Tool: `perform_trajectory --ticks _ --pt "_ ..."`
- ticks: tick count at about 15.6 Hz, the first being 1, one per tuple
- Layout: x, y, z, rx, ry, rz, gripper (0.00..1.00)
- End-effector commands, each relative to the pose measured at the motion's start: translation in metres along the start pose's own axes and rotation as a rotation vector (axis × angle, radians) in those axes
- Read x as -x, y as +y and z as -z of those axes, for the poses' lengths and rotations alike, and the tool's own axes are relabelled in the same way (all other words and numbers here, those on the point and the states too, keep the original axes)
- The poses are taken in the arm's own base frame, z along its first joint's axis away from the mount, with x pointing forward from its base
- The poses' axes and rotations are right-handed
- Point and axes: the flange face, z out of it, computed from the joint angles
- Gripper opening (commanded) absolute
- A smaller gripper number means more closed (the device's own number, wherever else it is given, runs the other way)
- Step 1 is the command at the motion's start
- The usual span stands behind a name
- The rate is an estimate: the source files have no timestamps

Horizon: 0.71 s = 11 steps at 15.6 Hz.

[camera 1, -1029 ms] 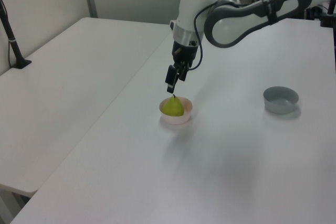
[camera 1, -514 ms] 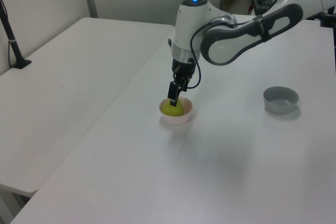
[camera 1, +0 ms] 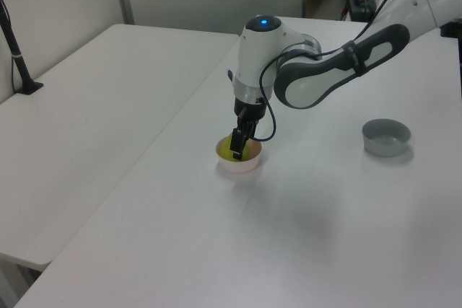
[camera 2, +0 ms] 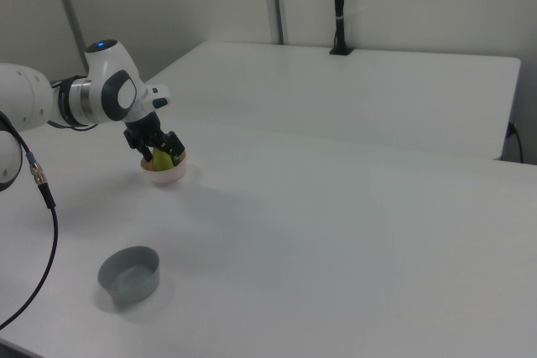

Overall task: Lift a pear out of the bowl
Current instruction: 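Lower the gripper around the pear and close it on the pear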

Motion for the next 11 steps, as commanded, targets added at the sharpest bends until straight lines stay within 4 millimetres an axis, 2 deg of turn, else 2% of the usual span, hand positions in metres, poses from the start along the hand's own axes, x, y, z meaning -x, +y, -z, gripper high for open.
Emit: perform_trajectory --ticks 1,4,5,11 --pt "0.003 -0.016 -0.010 0.008 0.020 0.000 1.00" --pt "0.001 -0.014 -0.009 0.011 0.026 -0.025 1.00" --pt "-0.003 -0.015 -0.002 0.006 0.042 -0.026 1.00" --pt "-0.014 -0.008 0.013 0.000 0.073 -0.042 1.00"
